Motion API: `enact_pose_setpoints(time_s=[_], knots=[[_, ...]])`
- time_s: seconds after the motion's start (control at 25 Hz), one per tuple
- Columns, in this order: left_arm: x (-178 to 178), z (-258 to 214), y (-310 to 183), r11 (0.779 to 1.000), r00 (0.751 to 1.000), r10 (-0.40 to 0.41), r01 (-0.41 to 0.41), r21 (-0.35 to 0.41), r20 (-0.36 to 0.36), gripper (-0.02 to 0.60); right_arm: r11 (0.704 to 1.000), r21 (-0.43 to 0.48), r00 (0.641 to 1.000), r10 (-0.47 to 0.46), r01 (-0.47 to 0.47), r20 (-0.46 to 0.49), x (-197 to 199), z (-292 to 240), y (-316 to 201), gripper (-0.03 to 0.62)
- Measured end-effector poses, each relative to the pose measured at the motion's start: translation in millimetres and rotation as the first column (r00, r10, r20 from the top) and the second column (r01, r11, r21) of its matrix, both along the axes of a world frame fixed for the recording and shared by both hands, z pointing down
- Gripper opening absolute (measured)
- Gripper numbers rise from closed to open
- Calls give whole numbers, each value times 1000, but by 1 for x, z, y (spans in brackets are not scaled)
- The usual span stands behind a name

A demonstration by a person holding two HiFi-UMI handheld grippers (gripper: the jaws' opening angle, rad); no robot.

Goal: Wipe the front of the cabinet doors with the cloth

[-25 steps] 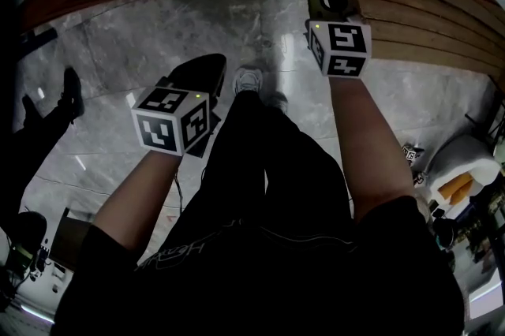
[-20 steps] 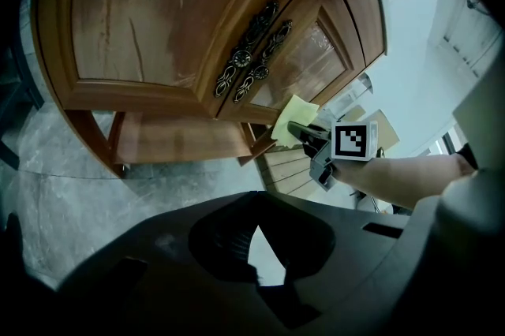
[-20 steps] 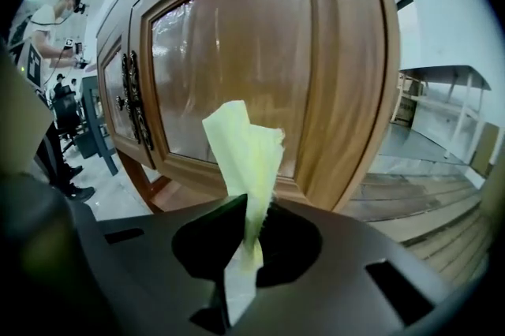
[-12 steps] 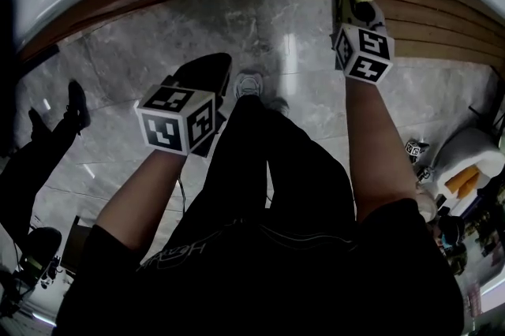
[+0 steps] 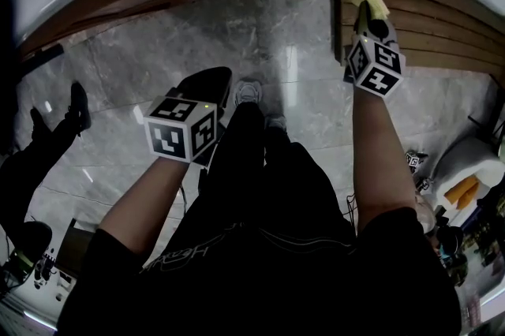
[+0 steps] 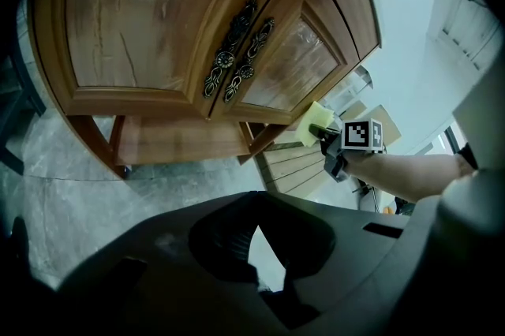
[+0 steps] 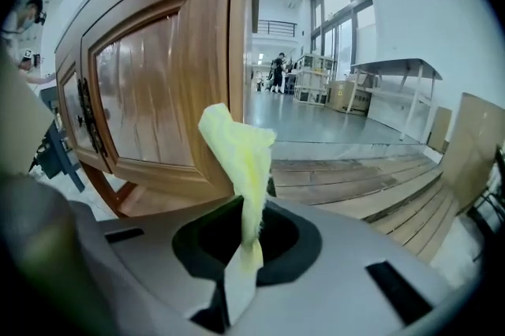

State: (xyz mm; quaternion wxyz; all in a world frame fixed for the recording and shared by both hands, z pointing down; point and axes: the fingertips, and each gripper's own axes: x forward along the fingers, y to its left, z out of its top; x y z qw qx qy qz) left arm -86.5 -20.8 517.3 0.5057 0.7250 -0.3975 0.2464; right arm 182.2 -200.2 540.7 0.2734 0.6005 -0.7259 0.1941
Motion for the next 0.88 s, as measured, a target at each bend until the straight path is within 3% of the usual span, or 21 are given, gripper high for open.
enact_pose_setpoints(time_s=[0.24,0.48,0.68,0.88], knots=[[9,-9,7,998,998,-56,56,33,19,6,995,-54,989,-77,84,125,-24,-11,42,41],[18,-41,18,991,994,-102,98,88,49,6,965,-72,910,-213,253,355,-75,-70,92,41],[47,-132,33,967,995,-92,84,239,25,6,933,-28,860,-319,359,398,-69,-172,145,41],[71,-251,51,914,997,-47,66,401,-55,6,901,90,784,-415,424,461,-58,-293,189,41]])
